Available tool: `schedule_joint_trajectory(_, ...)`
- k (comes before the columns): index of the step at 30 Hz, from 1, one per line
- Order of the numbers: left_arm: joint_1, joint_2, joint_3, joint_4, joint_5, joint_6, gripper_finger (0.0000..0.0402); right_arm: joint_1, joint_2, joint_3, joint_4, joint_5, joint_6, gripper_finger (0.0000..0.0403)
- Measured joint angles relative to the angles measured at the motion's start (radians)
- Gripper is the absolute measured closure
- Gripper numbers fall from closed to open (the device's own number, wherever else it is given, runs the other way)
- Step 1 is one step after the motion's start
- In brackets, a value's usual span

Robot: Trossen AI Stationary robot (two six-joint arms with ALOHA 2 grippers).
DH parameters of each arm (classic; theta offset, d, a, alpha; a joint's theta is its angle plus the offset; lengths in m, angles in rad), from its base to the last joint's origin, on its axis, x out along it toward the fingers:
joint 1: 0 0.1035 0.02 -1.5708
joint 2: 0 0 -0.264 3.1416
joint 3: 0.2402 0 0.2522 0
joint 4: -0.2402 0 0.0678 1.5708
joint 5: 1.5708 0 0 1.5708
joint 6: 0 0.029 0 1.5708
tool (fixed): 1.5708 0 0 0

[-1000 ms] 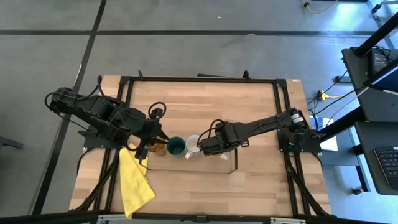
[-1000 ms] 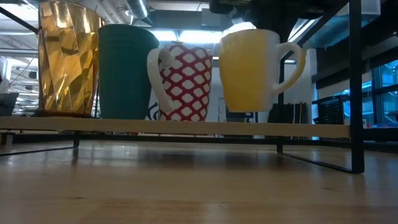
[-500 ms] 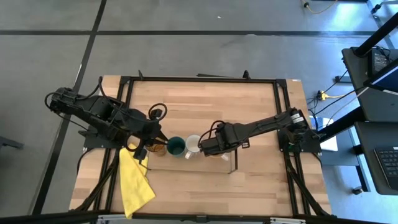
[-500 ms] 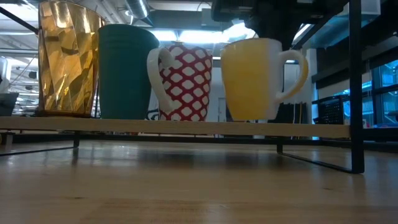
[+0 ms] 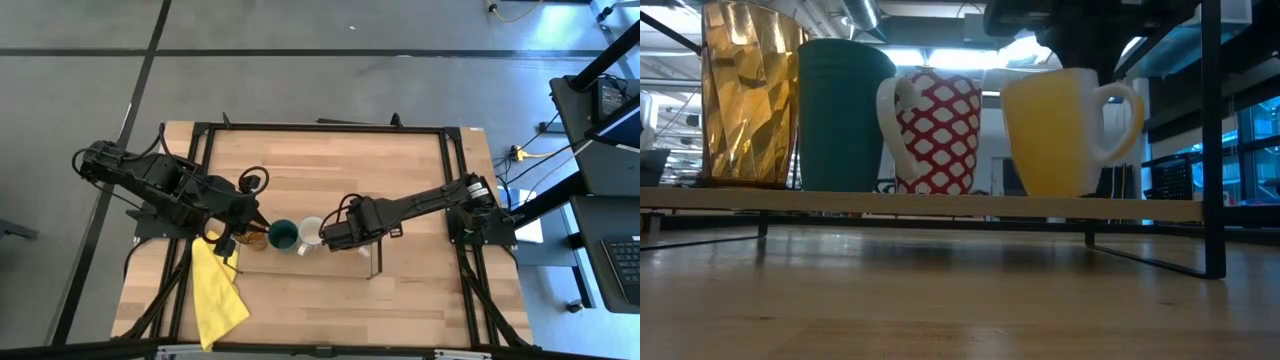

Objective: Stack small to large cups/mugs on shelf
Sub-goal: Put the yellow mug on the shelf, then adjust the red mug on the shelf

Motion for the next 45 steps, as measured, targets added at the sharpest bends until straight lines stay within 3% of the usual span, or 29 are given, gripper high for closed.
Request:
schedule_joint_trajectory(12, 0.0, 0.0, 0.0, -0.01, 0.0, 0.0, 0.035, 0.0, 0.0, 0.0, 0.004, 0.015, 0.0, 0.031)
schedule_joint_trajectory(26, -0.021, 0.0, 0.0, -0.047, 0.0, 0.0, 0.035, 0.001, -0.002, -0.072, 0.128, -0.028, 0.001, 0.0342)
schedule_joint_trajectory(36, -0.022, 0.0, 0.0, -0.043, 0.0, 0.0, 0.035, 0.001, -0.003, 0.067, -0.044, 0.103, -0.001, 0.0332)
schedule_joint_trajectory(41, -0.022, 0.0, 0.0, -0.043, 0.0, 0.0, 0.035, 0.001, -0.003, 0.084, -0.07, 0.11, -0.002, 0.0319)
schedule_joint_trajectory(45, -0.022, 0.0, 0.0, -0.042, 0.0, -0.001, 0.035, 0.002, -0.003, 0.133, -0.075, 0.173, -0.005, 0.0313)
